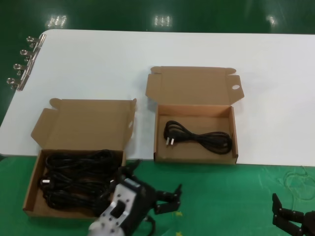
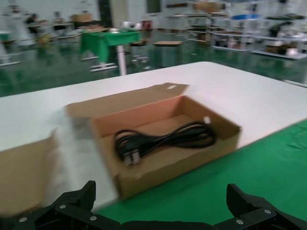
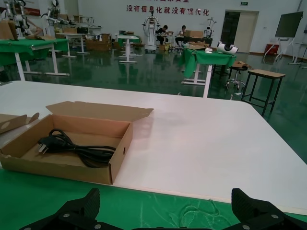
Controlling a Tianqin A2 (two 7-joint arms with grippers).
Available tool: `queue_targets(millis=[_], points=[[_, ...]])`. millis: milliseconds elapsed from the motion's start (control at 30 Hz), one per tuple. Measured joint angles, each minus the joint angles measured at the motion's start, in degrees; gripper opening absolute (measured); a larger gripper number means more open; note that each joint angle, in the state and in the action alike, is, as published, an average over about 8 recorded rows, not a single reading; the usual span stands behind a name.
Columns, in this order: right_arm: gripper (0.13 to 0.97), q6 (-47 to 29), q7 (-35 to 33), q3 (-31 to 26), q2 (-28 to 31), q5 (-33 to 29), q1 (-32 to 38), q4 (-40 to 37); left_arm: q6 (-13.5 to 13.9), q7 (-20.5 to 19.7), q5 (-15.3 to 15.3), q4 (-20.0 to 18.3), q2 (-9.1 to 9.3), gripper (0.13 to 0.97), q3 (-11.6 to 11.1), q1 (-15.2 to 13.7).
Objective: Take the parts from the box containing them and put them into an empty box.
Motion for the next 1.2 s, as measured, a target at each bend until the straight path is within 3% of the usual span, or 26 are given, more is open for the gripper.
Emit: queue_targets(millis=[733,867,1200], points=[[0.966,0.0,0.0,0.0,0.0,0.0,0.0,0.0,-10.1,-5.5,-1.1,-21.3,-4.91,0.966,-18.8,24.6],[0.966,0.0,0.0,0.0,0.0,0.0,0.0,0.0,-10.9,-5.9,-1.2,-22.9,-5.27,0.966,-20.2,26.4],[0.966,0.0,0.0,0.0,0.0,0.0,0.0,0.0,-11.0,-6.0,-1.2,-23.1,-5.33,0.966,-20.4,26.7]])
